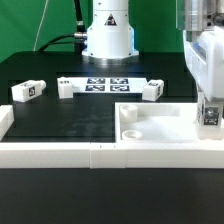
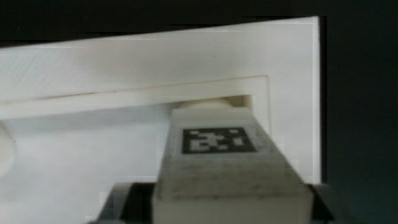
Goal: Assemble one leg
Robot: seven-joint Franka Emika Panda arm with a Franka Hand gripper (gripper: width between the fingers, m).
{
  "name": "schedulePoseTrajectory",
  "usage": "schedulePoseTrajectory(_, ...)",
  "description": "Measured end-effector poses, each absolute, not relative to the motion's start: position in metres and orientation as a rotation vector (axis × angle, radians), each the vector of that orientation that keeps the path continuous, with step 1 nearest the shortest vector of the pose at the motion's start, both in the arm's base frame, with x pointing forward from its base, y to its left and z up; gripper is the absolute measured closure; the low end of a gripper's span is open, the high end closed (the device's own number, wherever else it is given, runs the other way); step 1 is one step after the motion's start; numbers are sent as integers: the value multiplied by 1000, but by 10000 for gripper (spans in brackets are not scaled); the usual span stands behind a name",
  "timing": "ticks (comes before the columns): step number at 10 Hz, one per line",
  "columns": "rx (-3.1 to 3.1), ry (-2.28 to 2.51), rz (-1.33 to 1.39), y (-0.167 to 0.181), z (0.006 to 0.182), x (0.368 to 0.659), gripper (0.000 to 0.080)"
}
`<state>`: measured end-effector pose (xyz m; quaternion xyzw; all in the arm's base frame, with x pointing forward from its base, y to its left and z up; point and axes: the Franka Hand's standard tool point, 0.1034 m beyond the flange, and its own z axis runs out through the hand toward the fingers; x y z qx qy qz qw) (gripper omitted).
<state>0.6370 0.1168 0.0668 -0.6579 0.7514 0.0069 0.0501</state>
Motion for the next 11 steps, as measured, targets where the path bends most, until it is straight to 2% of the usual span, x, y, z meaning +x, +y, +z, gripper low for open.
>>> schedulePoseTrajectory(2, -1947, 2334, 28, 118, 67, 637, 509)
schedulePoseTrajectory(4, -1949, 2333, 28, 118, 67, 637, 225)
schedulePoseTrajectory(5, -1997, 2291, 25, 118, 67, 637, 225)
schedulePoseTrajectory(6, -2035, 2259, 25, 118, 67, 637, 166)
schedulePoseTrajectory(7, -2119, 2180, 21, 119, 68, 637, 154)
schedulePoseTrajectory(11, -2538, 1675, -22, 119, 69, 639, 151)
